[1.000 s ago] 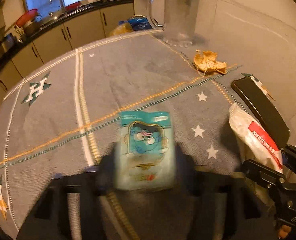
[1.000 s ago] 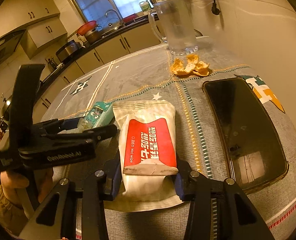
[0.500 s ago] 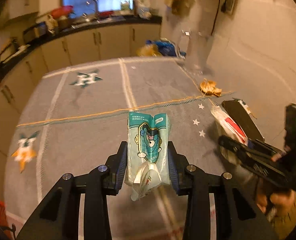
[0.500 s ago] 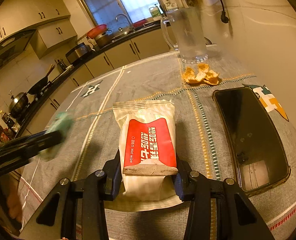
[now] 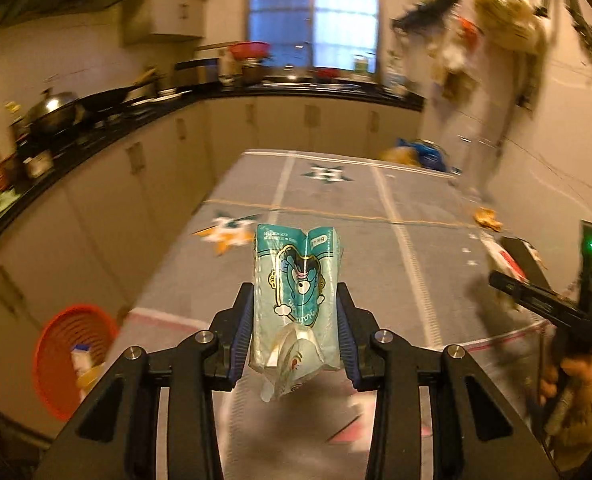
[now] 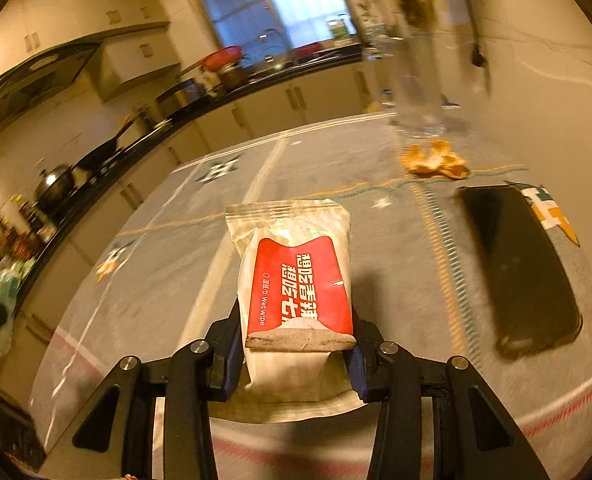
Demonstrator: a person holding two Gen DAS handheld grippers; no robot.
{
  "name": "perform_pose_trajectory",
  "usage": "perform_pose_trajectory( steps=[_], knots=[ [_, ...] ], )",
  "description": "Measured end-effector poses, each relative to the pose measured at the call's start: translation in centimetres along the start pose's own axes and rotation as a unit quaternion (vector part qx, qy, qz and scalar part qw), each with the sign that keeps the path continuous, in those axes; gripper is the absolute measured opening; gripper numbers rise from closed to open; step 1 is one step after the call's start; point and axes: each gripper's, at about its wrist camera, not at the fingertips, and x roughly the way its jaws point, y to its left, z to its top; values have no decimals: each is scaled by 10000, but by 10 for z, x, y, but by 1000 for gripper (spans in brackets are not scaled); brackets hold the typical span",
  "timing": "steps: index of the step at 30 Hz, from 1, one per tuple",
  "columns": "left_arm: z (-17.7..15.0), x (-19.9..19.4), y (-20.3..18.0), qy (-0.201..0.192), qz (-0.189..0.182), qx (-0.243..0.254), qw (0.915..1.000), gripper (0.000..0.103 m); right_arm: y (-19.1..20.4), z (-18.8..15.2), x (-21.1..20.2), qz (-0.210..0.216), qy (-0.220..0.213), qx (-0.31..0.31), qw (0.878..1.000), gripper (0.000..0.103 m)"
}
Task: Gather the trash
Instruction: 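Carry the wet-wipe pack and tissue pack over to the red basket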
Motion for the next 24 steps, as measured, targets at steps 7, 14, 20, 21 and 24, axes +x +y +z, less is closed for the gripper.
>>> perform_pose_trajectory(
  steps=[7,14,20,21,24],
  knots=[
    [-21,-17,43,-79,662,-207,9976,37,72,-18,-21,462,49,-565,9973,46],
    [-35,-25,79,-13,1141,-468,9924,37,137,-33,-21,946,263,-952,9906,46],
    [-43,-24,113,75,1628,-634,9846,37,183,-45,-7,1143,473,-1281,9840,46],
    [-44,-24,117,81,1691,-646,9834,37,189,-46,-4,1168,505,-1319,9831,46],
    [-48,-23,134,110,1865,-711,9798,37,209,-48,5,1277,617,-1429,9795,46]
  ],
)
